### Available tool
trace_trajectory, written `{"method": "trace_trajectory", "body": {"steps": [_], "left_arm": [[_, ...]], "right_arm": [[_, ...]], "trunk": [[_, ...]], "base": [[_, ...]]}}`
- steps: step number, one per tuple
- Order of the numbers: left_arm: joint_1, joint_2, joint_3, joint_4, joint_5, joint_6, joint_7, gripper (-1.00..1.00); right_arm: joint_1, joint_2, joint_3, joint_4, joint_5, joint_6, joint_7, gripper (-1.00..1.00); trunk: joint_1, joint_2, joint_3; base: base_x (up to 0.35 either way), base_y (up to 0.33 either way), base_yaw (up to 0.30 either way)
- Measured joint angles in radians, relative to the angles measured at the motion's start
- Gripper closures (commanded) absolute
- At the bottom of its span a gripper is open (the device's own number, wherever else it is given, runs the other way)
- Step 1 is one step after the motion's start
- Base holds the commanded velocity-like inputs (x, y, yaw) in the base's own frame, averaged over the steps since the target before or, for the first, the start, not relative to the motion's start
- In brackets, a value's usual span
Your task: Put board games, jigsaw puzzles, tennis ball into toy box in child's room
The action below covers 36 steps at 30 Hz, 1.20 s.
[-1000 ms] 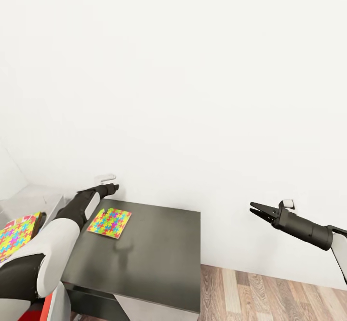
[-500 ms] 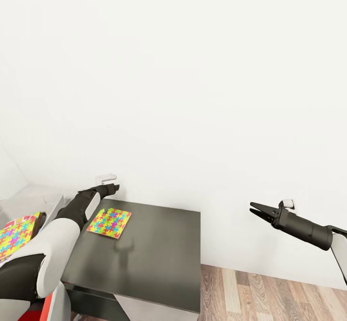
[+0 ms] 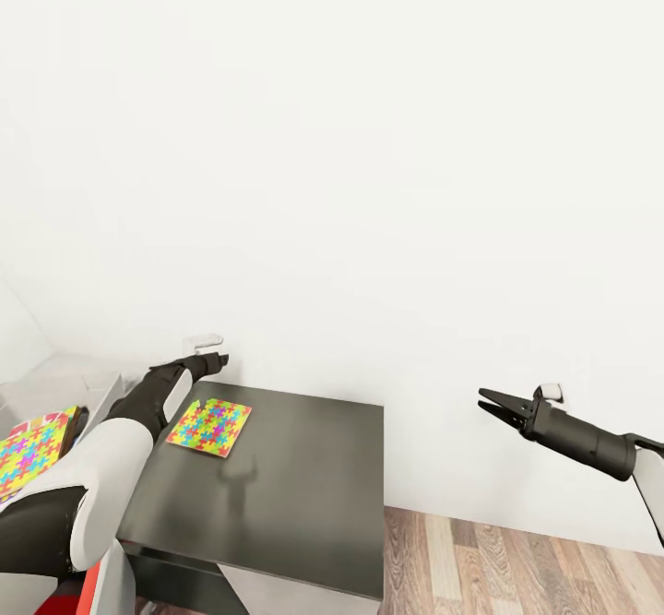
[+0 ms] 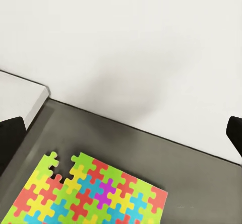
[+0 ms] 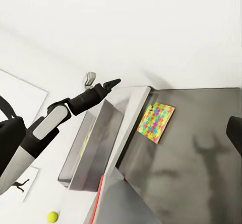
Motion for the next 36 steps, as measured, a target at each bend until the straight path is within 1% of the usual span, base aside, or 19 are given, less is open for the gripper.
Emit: {"method": "trace_trajectory", "body": {"steps": [9, 36], "left_arm": [[0.0, -0.001, -0.002, 0.003, 0.0, -0.001, 0.0, -1.0], [0.0, -0.001, -0.003, 0.004, 0.0, -0.001, 0.001, -1.0]], "right_arm": [[0.0, -0.001, 0.001, 0.026, 0.0, 0.0, 0.0, -1.0], [0.0, -0.002, 0.001, 0.029, 0.0, 0.0, 0.0, -1.0]], "trunk": [[0.0, 0.0, -0.005], [0.0, 0.0, -0.049]], "base": [[0.0, 0.0, 0.0], [0.0, 0.0, 0.0]]}}
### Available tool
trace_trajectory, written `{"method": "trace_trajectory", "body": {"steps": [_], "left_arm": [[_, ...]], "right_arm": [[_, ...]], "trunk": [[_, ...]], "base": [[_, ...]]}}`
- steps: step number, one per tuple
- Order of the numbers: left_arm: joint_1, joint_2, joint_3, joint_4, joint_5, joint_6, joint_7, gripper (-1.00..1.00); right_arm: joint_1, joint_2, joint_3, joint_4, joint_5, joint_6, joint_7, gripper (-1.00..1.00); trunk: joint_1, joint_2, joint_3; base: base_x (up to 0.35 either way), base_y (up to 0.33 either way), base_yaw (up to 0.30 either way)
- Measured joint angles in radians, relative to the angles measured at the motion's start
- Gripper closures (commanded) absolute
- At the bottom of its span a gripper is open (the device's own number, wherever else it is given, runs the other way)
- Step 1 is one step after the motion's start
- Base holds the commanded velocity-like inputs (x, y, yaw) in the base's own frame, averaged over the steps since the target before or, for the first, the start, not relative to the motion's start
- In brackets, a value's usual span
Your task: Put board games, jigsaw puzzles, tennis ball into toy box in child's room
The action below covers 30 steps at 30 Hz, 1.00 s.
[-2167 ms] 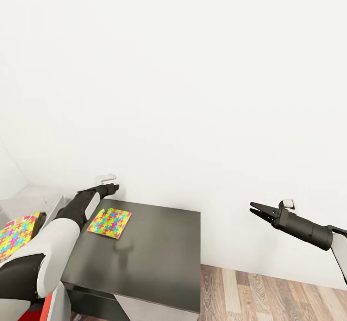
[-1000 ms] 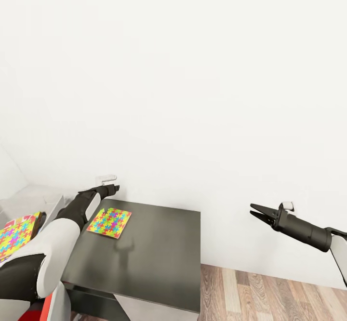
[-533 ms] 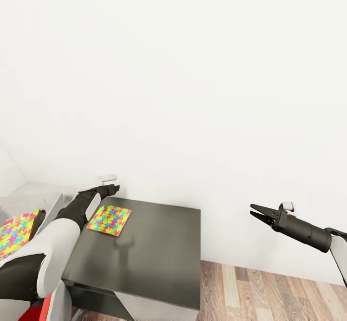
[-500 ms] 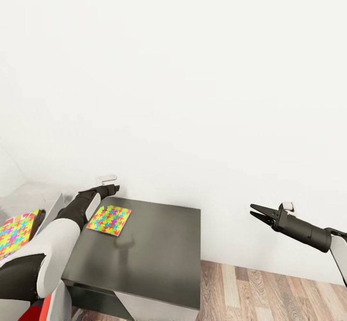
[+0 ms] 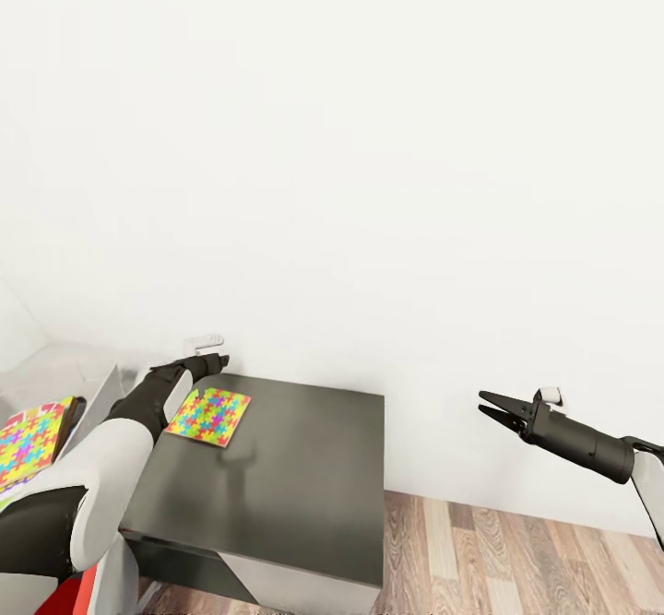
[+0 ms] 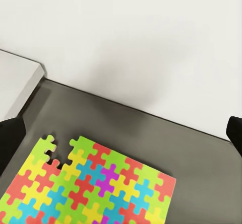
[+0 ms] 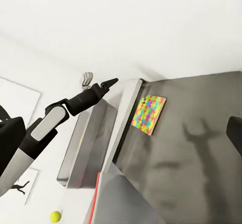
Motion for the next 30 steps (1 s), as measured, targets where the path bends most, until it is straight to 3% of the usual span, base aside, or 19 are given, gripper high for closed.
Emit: {"method": "trace_trajectory", "body": {"steps": [15, 30], "left_arm": [[0.0, 0.008, 0.004, 0.0, 0.0, 0.0, 0.002, -1.0], [0.0, 0.009, 0.007, -0.003, -0.001, -0.018, 0.054, -1.0]], "right_arm": [[0.0, 0.0, -0.001, 0.0, 0.0, 0.0, 0.0, -1.0], [0.0, 0.0, -0.001, -0.001, 0.0, 0.0, 0.0, -1.0]], "trunk": [[0.0, 0.0, -0.025], [0.0, 0.0, -0.049]], "base": [[0.0, 0.0, 0.0], [0.0, 0.0, 0.0]]}}
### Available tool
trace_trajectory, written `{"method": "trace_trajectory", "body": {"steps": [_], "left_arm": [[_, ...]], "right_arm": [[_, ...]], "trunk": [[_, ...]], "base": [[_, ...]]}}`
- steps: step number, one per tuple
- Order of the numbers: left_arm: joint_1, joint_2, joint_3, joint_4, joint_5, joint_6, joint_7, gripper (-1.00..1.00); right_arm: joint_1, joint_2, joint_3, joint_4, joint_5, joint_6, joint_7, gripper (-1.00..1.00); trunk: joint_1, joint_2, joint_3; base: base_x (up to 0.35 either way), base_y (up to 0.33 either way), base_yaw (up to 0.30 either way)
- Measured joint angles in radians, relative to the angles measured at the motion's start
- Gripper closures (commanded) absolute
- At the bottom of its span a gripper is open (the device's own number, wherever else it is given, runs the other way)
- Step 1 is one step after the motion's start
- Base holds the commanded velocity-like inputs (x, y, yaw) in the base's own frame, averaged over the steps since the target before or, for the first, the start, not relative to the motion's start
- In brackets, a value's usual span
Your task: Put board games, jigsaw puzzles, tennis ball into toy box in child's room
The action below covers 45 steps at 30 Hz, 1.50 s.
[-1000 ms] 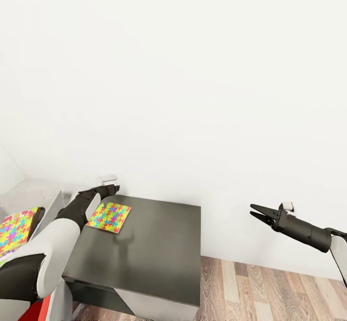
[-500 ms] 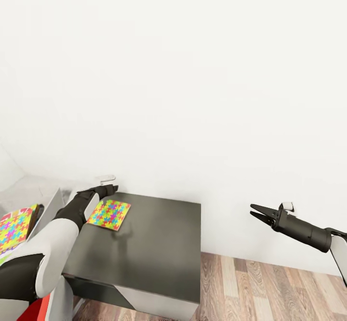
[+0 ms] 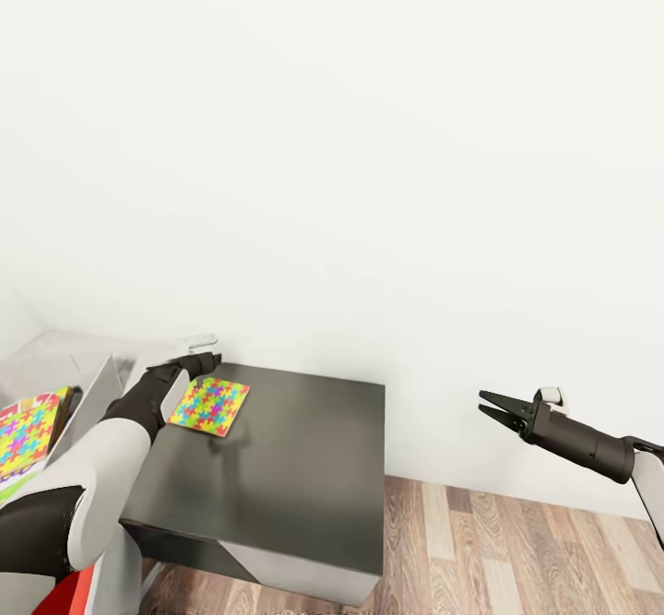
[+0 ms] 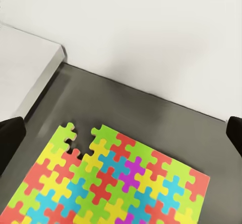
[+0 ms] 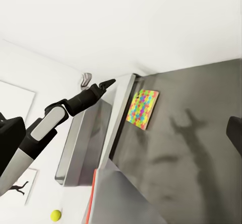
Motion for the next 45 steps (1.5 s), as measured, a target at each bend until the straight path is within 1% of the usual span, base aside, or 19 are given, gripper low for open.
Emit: {"method": "trace_trajectory", "body": {"steps": [3, 6, 9, 13, 22, 41, 45], "left_arm": [[-0.002, 0.0, 0.0, 0.0, -0.002, -0.012, 0.0, -1.0], [-0.008, 0.001, -0.001, 0.0, -0.013, -0.016, 0.001, -1.0], [-0.019, 0.001, -0.001, 0.001, -0.04, -0.018, 0.002, -1.0], [-0.022, 0.002, -0.001, 0.001, -0.054, -0.018, 0.003, -1.0], [-0.043, 0.003, -0.001, 0.001, -0.059, -0.013, 0.004, -1.0], [-0.049, 0.003, -0.001, 0.0, -0.062, -0.008, 0.002, -1.0], [-0.062, 0.004, -0.001, 0.0, -0.062, -0.007, 0.001, -1.0]], "right_arm": [[0.0, 0.0, 0.0, 0.0, 0.0, 0.0, 0.0, -1.0], [0.0, 0.0, 0.0, 0.0, 0.0, 0.0, 0.0, -1.0], [0.0, 0.0, 0.0, 0.0, 0.0, 0.0, 0.0, -1.0], [0.0, 0.0, 0.0, 0.0, 0.0, 0.0, 0.0, -1.0], [0.0, 0.0, 0.0, 0.0, 0.0, 0.0, 0.0, -1.0], [0.0, -0.001, 0.0, 0.001, 0.0, 0.0, 0.0, -1.0], [0.0, -0.001, 0.0, 0.002, 0.0, 0.0, 0.0, -1.0]], "trunk": [[0.0, 0.0, -0.005], [0.0, 0.0, -0.01], [0.0, 0.0, -0.015], [0.0, 0.0, -0.021], [0.0, 0.0, -0.036], [0.0, 0.0, -0.067], [0.0, 0.0, -0.074]], "base": [[0.0, 0.0, 0.0], [0.0, 0.0, 0.0], [0.0, 0.0, 0.0], [0.0, 0.0, 0.0], [0.0, 0.0, 0.0], [0.0, 0.0, 0.0], [0.0, 0.0, 0.0]]}}
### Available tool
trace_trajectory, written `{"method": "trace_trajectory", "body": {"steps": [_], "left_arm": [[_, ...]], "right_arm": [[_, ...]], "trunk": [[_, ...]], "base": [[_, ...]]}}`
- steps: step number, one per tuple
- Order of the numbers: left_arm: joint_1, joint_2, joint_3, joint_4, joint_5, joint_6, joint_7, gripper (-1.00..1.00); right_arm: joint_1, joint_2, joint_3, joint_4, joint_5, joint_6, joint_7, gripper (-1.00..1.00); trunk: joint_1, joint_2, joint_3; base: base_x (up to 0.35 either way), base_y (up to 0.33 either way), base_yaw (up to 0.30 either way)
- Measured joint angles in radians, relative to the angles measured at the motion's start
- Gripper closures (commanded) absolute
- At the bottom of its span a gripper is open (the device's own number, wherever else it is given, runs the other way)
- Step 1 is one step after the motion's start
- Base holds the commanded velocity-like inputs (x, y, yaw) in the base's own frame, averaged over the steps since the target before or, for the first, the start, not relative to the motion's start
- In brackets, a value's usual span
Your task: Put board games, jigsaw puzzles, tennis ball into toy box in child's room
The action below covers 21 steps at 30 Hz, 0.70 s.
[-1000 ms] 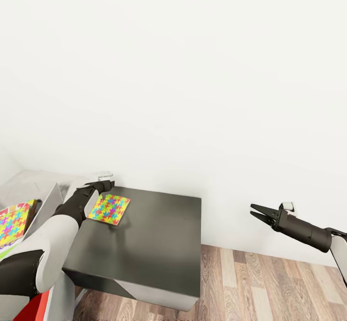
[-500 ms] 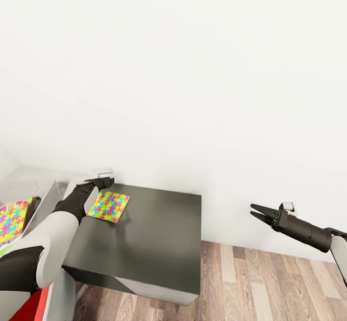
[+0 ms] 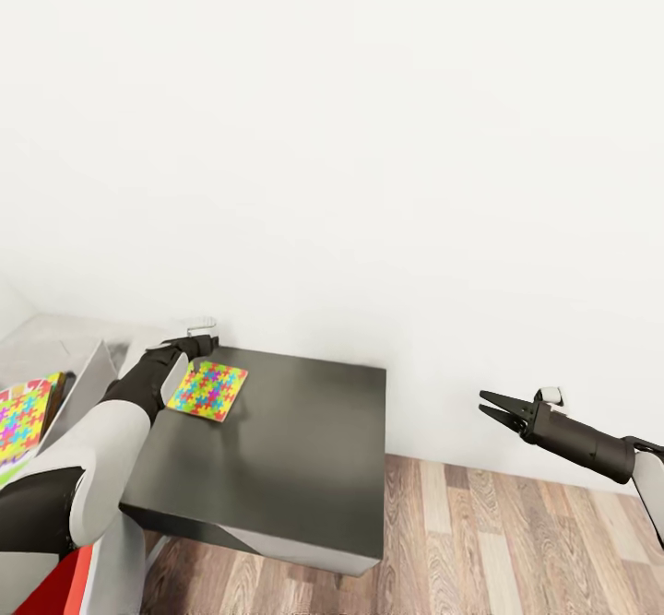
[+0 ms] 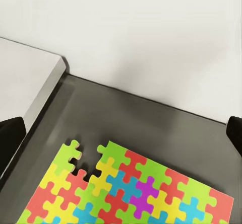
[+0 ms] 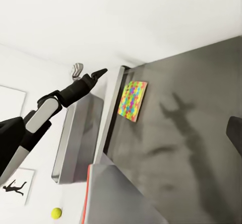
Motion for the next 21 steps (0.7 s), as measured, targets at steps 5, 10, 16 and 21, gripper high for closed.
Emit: {"method": "trace_trajectory", "body": {"steps": [5, 10, 16, 21], "left_arm": [[-0.01, 0.001, 0.0, -0.001, 0.0, 0.003, -0.004, -1.0], [-0.013, 0.001, 0.0, -0.007, -0.001, 0.008, -0.006, -1.0], [-0.014, 0.001, 0.0, -0.011, -0.001, 0.009, -0.008, -1.0], [-0.014, 0.001, 0.0, -0.012, -0.002, 0.011, -0.009, -1.0]], "right_arm": [[0.0, 0.0, 0.0, 0.0, 0.0, 0.0, 0.0, -1.0], [0.0, 0.0, 0.0, 0.0, 0.0, 0.0, 0.0, -1.0], [0.0, 0.0, 0.0, 0.0, 0.0, 0.0, 0.0, -1.0], [0.0, 0.0, 0.0, 0.0, 0.0, 0.0, 0.0, -1.0]], "trunk": [[0.0, 0.0, -0.008], [0.0, 0.0, -0.016], [0.0, 0.0, -0.026], [0.0, 0.0, -0.034]], "base": [[0.0, 0.0, 0.0], [0.0, 0.0, 0.0], [0.0, 0.0, 0.0], [0.0, 0.0, 0.0]]}}
